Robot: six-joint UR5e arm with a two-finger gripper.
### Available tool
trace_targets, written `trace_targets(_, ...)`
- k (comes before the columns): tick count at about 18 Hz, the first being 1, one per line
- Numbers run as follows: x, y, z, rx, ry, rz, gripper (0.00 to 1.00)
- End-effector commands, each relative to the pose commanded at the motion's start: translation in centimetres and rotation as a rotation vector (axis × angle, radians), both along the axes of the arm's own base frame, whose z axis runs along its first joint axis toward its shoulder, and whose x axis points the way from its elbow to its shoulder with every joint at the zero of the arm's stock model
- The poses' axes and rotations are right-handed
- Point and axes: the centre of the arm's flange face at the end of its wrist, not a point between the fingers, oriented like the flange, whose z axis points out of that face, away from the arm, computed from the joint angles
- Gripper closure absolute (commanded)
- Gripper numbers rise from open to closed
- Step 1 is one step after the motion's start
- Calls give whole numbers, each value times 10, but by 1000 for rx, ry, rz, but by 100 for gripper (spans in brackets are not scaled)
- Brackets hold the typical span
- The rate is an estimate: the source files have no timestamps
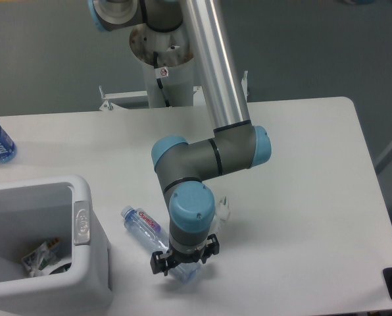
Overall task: Place the trash in the trash can
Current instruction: 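Lower the gripper and close it around the water bottle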
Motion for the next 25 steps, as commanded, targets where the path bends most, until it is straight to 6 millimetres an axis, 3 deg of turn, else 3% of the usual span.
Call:
trace_targets(2, 1, -1, -2, -4, -2, 0, 40)
trace_targets(5, 2, -1, 1, -2, 0, -3, 50)
trace_targets(12, 0, 0, 20, 21, 20, -14, 51)
trace_targets(14, -2, 2, 35, 38, 35, -18, 51)
trace_targets(16, -13, 0, 66, 80, 69, -9, 51)
trace_targets(20, -48, -9, 172, 251, 187, 42, 51)
trace_targets(25, -61, -36, 274, 465, 372, 58, 51)
